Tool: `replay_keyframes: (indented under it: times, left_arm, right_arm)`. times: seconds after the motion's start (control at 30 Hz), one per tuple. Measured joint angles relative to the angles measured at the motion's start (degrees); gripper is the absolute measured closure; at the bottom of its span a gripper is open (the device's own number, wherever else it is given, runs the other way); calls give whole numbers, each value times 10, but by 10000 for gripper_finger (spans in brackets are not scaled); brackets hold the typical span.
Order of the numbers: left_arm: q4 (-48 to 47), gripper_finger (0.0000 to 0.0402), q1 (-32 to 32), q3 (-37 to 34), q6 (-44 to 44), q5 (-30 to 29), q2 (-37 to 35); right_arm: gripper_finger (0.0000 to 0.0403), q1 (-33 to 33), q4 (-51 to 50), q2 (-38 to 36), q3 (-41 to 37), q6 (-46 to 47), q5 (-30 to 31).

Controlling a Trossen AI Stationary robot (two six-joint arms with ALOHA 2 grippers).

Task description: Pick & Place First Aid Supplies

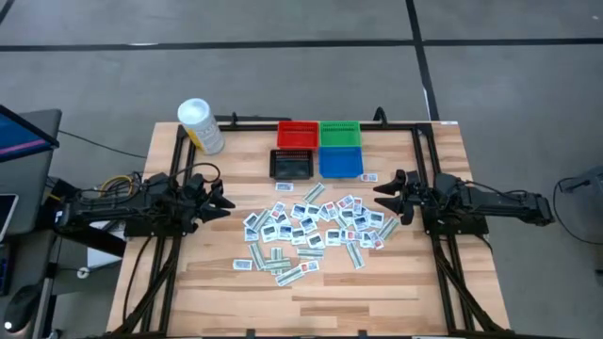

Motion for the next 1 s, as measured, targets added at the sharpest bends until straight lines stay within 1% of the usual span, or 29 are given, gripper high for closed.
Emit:
replay_keyframes:
  times: [0.07,0.17,0.27,0.37,0.53,0.7,0.77,0.83,0.93,1.0]
  left_arm:
    - [1,262,0,0,0,-2,0]
    - [17,262,0,0,0,-31,0]
    - [36,262,0,0,0,-45,0]
    - [54,262,0,0,-8,-49,0]
    - [91,262,0,0,-59,-50,0]
    - [120,262,0,0,-62,-62,0]
    - [120,262,0,0,-61,-71,0]
    - [121,262,0,0,-60,-96,4]
    - [129,262,0,0,-60,-150,8]
    - [134,262,0,0,-61,-188,8]
  right_arm:
    - [184,0,0,0,0,0,0]
    - [184,0,0,0,0,0,0]
    - [184,0,0,0,0,0,0]
    - [184,0,0,0,0,0,0]
    - [184,0,1,0,0,0,1]
    - [184,-7,29,0,0,-6,7]
    - [184,-12,41,0,0,-28,15]
    - [184,-16,70,0,0,-51,33]
    - [184,-21,114,0,0,-60,59]
    - [184,-21,171,0,0,-58,78]
